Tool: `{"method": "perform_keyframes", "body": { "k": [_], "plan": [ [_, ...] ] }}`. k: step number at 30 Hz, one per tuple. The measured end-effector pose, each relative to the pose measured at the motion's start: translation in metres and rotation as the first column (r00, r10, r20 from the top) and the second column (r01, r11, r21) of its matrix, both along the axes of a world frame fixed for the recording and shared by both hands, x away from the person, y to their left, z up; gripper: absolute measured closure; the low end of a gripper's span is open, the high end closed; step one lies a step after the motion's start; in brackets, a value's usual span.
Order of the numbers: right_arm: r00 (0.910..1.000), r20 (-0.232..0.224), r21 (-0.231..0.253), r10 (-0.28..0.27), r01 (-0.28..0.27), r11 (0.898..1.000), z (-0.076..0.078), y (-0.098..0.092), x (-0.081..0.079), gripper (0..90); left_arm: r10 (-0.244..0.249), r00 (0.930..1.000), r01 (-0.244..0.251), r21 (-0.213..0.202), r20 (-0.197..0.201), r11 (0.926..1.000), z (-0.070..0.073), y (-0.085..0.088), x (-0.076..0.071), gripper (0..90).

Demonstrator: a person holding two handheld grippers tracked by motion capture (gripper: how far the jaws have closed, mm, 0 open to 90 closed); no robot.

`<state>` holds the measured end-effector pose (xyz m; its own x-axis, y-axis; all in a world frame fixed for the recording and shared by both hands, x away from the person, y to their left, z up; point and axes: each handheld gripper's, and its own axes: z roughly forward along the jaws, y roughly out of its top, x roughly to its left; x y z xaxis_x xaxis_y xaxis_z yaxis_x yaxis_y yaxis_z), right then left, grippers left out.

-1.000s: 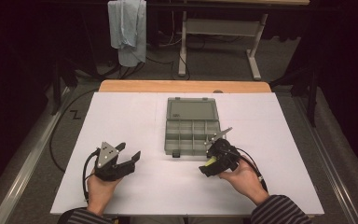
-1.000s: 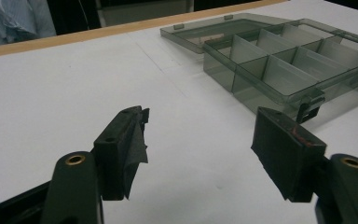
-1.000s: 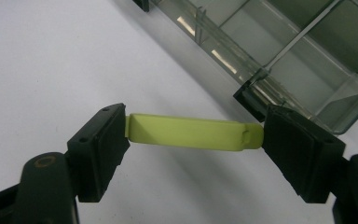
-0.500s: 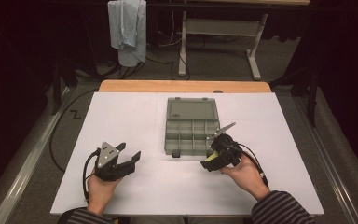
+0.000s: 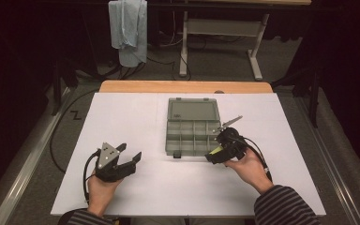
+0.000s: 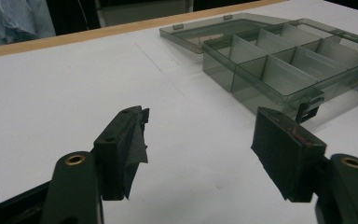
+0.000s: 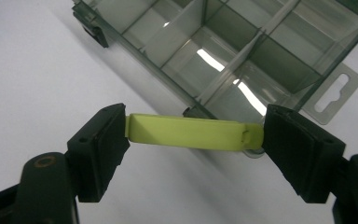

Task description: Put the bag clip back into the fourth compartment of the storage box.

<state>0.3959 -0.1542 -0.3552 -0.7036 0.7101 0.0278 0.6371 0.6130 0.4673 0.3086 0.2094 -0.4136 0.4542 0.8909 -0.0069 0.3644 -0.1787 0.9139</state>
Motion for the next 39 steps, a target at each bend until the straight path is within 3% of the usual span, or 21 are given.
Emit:
{"method": "perform_keyframes", "body": {
  "k": [18, 39],
  "plan": [
    [0.9986, 0.026, 0.014, -0.046, 0.046, 0.999, 0.009, -0.006, 0.027, 24.7, 0.000, 1.0000, 0.000, 0.000, 0.000, 1.0000, 0.000, 0.000, 0.000, 34.2],
    [0.9977, 0.044, -0.001, -0.052, 0.052, 0.999, 0.011, -0.003, 0.051, 24.7, 0.000, 1.0000, 0.000, 0.001, 0.001, 1.0000, 0.000, 0.000, 0.000, 34.2]
  ]
}}
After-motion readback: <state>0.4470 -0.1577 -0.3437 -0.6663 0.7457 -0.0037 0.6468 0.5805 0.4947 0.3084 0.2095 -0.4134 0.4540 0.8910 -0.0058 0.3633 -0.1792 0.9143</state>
